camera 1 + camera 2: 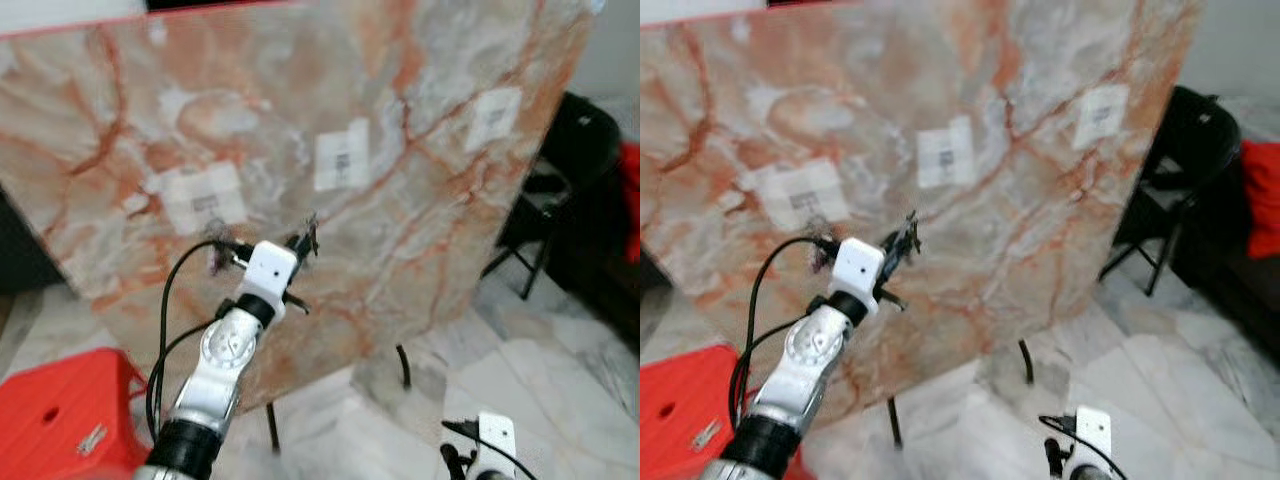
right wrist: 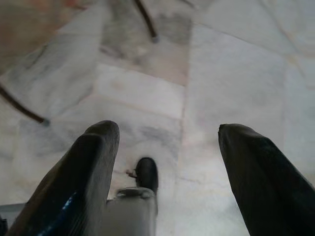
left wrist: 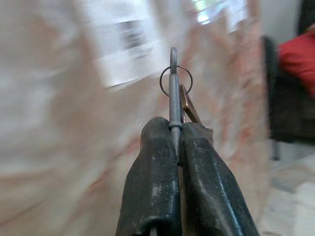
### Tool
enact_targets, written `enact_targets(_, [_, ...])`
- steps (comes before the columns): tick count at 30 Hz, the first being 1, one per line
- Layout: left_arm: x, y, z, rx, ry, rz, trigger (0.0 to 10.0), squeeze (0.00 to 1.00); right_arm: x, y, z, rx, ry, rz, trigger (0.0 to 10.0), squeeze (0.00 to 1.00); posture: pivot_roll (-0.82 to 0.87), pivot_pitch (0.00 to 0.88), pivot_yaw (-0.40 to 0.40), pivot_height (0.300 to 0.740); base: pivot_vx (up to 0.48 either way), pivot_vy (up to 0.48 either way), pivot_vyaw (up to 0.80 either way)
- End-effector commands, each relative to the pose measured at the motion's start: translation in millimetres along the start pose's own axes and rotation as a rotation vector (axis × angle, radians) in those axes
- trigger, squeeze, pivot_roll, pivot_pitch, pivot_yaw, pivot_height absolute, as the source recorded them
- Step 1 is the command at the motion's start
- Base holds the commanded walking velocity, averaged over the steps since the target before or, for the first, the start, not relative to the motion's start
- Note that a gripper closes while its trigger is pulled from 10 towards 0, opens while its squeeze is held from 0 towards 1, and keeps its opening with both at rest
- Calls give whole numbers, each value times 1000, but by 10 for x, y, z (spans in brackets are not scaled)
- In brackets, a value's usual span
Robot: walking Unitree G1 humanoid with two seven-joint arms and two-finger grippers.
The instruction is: Hang keys on a hook
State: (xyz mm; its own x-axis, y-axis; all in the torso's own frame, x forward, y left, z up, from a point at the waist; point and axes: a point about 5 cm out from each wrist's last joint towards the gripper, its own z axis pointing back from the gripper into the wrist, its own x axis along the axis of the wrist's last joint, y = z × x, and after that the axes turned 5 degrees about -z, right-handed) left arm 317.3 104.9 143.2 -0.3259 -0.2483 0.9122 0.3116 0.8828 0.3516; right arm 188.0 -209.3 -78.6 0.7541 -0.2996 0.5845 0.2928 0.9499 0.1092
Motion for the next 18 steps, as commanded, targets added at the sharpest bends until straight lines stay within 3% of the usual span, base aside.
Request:
enact_targets(1, [37, -18, -28, -4, -18, 8, 10000, 0, -7, -9, 1, -4, 6, -5, 10000, 0, 39, 0, -30, 732, 0, 0, -781])
enact_targets(11, [14, 19, -23, 15, -7, -9, 10000, 0, -4, -8, 0, 0, 8, 4, 10000, 0, 40, 0, -30, 732, 0, 0, -781])
enact_targets(18, [23, -1, -30, 17, -12, 26, 10000, 0, 1, -8, 0, -1, 2, 2, 10000, 0, 40, 0, -30, 732, 0, 0, 0])
